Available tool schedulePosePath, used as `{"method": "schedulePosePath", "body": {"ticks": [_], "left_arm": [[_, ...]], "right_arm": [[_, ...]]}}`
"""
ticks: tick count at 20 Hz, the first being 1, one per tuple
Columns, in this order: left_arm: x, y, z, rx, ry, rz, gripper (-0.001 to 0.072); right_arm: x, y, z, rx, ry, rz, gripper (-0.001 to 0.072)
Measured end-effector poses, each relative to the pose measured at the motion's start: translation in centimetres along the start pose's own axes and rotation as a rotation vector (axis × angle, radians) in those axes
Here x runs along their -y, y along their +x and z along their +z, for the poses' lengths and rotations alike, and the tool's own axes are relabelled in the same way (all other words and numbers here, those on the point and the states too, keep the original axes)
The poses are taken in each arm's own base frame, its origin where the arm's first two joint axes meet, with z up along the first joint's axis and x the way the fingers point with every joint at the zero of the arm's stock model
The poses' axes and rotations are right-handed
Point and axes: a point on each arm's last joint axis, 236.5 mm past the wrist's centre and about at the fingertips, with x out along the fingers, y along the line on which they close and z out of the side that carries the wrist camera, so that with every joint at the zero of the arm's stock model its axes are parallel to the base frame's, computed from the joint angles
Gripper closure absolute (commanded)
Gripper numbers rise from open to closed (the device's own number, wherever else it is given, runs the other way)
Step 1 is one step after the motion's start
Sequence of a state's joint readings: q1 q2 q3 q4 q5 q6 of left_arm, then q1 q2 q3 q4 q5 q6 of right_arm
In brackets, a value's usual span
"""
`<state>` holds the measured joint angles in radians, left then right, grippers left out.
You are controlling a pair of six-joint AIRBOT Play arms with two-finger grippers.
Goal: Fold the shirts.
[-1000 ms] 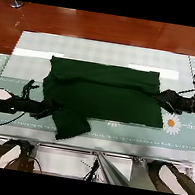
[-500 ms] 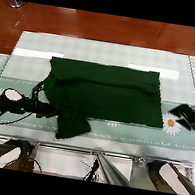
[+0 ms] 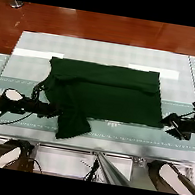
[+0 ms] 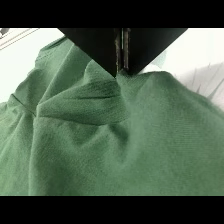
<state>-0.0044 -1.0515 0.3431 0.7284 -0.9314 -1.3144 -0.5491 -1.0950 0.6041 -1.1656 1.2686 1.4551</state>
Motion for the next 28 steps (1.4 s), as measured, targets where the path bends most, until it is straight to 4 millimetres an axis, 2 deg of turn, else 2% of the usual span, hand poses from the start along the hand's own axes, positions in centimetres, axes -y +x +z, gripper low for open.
{"method": "schedulePosePath", "body": {"ticks": [8, 9, 10, 11, 15, 18, 20, 23, 25, 28], "left_arm": [[0.2, 0.0, 0.1, 0.003, -0.006, -0.008, 0.0683], [0.2, 0.0, 0.1, 0.003, -0.006, -0.009, 0.0683], [0.2, 0.0, 0.1, 0.003, -0.006, -0.009, 0.0683], [0.2, 0.0, 0.1, 0.004, -0.007, -0.010, 0.0683], [0.7, -0.3, 0.4, 0.004, 0.004, -0.017, 0.0683], [2.0, -1.9, 2.1, 0.023, 0.035, -0.043, 0.0683], [3.1, -3.9, 4.2, 0.062, 0.050, -0.069, 0.0684], [4.7, -7.1, 7.8, 0.134, 0.078, -0.094, 0.0684], [5.7, -8.5, 10.4, 0.167, 0.097, -0.102, 0.0684], [7.1, -9.6, 14.6, 0.185, 0.102, -0.114, 0.0684]], "right_arm": [[-3.8, 2.6, 2.1, -0.009, 0.049, 0.188, 0.0102], [-4.2, 2.9, 2.4, -0.005, 0.051, 0.207, 0.0219], [-4.2, 3.1, 2.7, 0.002, 0.050, 0.213, 0.0488], [-4.1, 3.3, 3.1, 0.017, 0.037, 0.208, 0.0692], [-5.5, 2.8, 3.7, 0.025, -0.065, 0.232, 0.0693], [-6.6, 1.1, 5.0, 0.046, -0.142, 0.230, 0.0693], [-7.5, -0.5, 6.1, 0.071, -0.188, 0.231, 0.0693], [-9.9, -3.0, 8.0, 0.125, -0.269, 0.237, 0.0693], [-12.1, -4.0, 9.2, 0.155, -0.327, 0.246, 0.0693], [-15.4, -4.9, 12.1, 0.213, -0.362, 0.259, 0.0693]]}}
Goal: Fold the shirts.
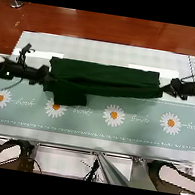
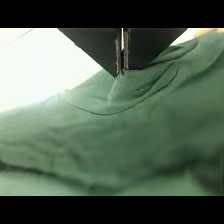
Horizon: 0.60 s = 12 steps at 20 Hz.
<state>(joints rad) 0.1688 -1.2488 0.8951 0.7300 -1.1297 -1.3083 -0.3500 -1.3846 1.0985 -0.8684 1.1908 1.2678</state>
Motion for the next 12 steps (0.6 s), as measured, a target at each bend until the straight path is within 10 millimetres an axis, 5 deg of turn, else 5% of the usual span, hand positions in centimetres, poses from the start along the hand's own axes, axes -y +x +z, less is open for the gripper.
{"method": "schedulePosePath", "body": {"ticks": [6, 10, 11, 12], "left_arm": [[0.6, 1.7, 8.9, -0.001, -0.032, -0.026, 0.0684], [0.3, 3.8, 12.1, -0.017, -0.044, -0.034, 0.0684], [0.1, 4.4, 12.5, -0.024, -0.047, -0.034, 0.0654], [-0.1, 4.9, 12.7, -0.033, -0.050, -0.034, 0.0387]], "right_arm": [[-1.2, 2.6, 6.0, 0.028, 0.012, 0.012, 0.0693], [-0.8, 4.8, 8.0, 0.024, 0.037, 0.023, 0.0692], [-0.6, 5.3, 8.2, 0.021, 0.045, 0.023, 0.0634], [-0.6, 5.8, 8.6, 0.026, 0.054, 0.031, 0.0305]]}}
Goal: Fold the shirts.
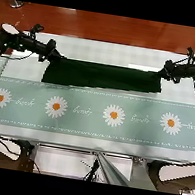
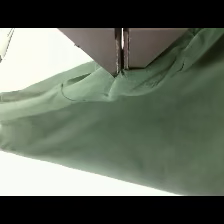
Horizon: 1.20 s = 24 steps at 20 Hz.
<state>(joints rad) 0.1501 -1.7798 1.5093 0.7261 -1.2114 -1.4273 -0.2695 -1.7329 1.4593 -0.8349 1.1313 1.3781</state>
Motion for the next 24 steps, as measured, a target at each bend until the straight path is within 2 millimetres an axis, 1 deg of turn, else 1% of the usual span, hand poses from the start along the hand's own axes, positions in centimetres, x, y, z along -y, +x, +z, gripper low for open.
{"method": "schedulePosePath", "body": {"ticks": [1, 2, 4, 6, 8, 10, 11, 12, 13, 14, 15, 16, 17, 19, 22, 23, 24], "left_arm": [[-0.2, 0.5, 0.2, -0.007, -0.005, 0.000, 0.0020], [-0.6, 0.9, 0.2, -0.016, -0.011, 0.002, 0.0004], [-0.8, 0.9, 0.1, -0.042, -0.012, -0.002, 0.0005], [-2.0, -0.5, -0.2, -0.072, -0.010, 0.022, 0.0005], [-3.8, -3.1, -1.0, -0.109, -0.011, 0.072, 0.0005], [-5.6, -6.0, -1.9, -0.109, -0.018, 0.134, 0.0005], [-6.3, -7.3, -2.3, -0.093, -0.025, 0.157, 0.0005], [-6.5, -8.1, -3.0, -0.066, -0.034, 0.167, 0.0005], [-6.1, -8.5, -4.1, -0.044, -0.039, 0.159, 0.0005], [-5.4, -8.6, -5.4, -0.016, -0.032, 0.148, 0.0005], [-4.5, -8.3, -6.8, 0.015, -0.016, 0.135, 0.0005], [-3.7, -7.8, -8.5, 0.046, 0.003, 0.129, 0.0005], [-3.0, -7.4, -10.1, 0.069, 0.024, 0.126, 0.0005], [-2.0, -6.6, -12.7, 0.113, 0.062, 0.121, 0.0005], [-0.1, -5.4, -15.7, 0.117, 0.107, 0.085, 0.0005], [0.5, -4.9, -16.2, 0.118, 0.118, 0.071, 0.0005], [1.0, -4.4, -16.9, 0.104, 0.127, 0.058, 0.0007]], "right_arm": [[0.0, 0.4, 0.2, 0.003, 0.008, 0.007, 0.0090], [0.2, 0.8, 0.3, 0.002, 0.011, 0.009, 0.0089], [0.3, 0.7, 0.9, 0.012, 0.009, 0.020, 0.0090], [1.2, -0.5, 1.6, 0.017, 0.017, 0.022, 0.0090], [2.7, -2.4, 1.7, 0.001, 0.039, 0.023, 0.0091], [5.2, -4.2, 1.2, -0.026, 0.074, 0.007, 0.0090], [6.3, -5.0, 0.8, -0.043, 0.093, -0.001, 0.0091], [7.4, -5.4, 0.3, -0.054, 0.109, -0.013, 0.0091], [8.1, -5.5, -0.1, -0.066, 0.127, -0.015, 0.0090], [8.6, -5.4, -0.4, -0.073, 0.139, -0.016, 0.0091], [9.2, -5.0, -0.7, -0.083, 0.148, -0.025, 0.0091], [9.4, -4.4, -0.9, -0.093, 0.156, -0.023, 0.0091], [9.3, -3.7, -1.0, -0.102, 0.160, -0.011, 0.0091], [8.9, -1.9, -1.4, -0.122, 0.166, 0.005, 0.0091], [8.1, 0.8, -1.6, -0.144, 0.170, 0.031, 0.0098], [7.3, 1.7, -1.8, -0.156, 0.168, 0.049, 0.0160], [6.6, 2.5, -2.1, -0.169, 0.159, 0.062, 0.0388]]}}
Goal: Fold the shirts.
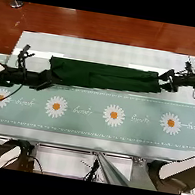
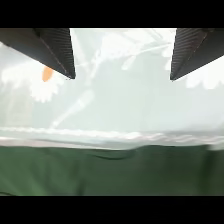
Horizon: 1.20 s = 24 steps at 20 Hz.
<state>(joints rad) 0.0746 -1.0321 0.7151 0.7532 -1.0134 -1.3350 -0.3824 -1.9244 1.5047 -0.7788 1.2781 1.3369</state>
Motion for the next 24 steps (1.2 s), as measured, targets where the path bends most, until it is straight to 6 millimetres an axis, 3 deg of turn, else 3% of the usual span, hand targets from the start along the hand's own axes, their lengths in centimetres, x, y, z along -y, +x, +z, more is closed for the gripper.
{"method": "schedulePosePath", "body": {"ticks": [1, 2, 3, 6, 10, 13, 15, 18, 20, 24], "left_arm": [[0.5, 0.4, -0.3, -0.003, 0.008, -0.009, 0.0013], [1.0, 0.7, -0.6, -0.011, 0.019, -0.019, 0.0163], [1.5, 1.0, -0.8, -0.021, 0.026, -0.028, 0.0676], [3.1, 1.5, -0.1, -0.019, 0.068, -0.055, 0.0684], [6.9, 2.6, 2.8, 0.031, 0.177, -0.092, 0.0686], [10.2, 5.8, 4.5, 0.040, 0.260, -0.084, 0.0686], [12.4, 9.0, 4.3, -0.007, 0.295, -0.084, 0.0686], [16.1, 14.0, 2.2, -0.118, 0.334, -0.104, 0.0686], [18.3, 17.2, -0.4, -0.196, 0.354, -0.118, 0.0686], [22.1, 22.7, -7.6, -0.349, 0.378, -0.152, 0.0685]], "right_arm": [[-0.3, 0.8, -0.3, -0.017, -0.015, -0.005, 0.0660], [-0.6, 1.5, -0.5, -0.027, -0.029, -0.007, 0.0692], [-1.5, 1.7, -0.9, -0.043, -0.051, 0.010, 0.0693], [-3.6, 0.8, -1.9, -0.073, -0.116, 0.022, 0.0693], [-6.1, -4.4, -3.3, -0.007, -0.237, -0.057, 0.0693], [-8.4, -8.5, -6.3, 0.072, -0.315, -0.101, 0.0693], [-9.7, -10.9, -9.3, 0.126, -0.362, -0.124, 0.0693], [-11.6, -14.0, -13.9, 0.219, -0.422, -0.136, 0.0693], [-12.7, -15.6, -16.7, 0.267, -0.451, -0.135, 0.0692], [-14.4, -17.9, -20.8, 0.334, -0.492, -0.126, 0.0693]]}}
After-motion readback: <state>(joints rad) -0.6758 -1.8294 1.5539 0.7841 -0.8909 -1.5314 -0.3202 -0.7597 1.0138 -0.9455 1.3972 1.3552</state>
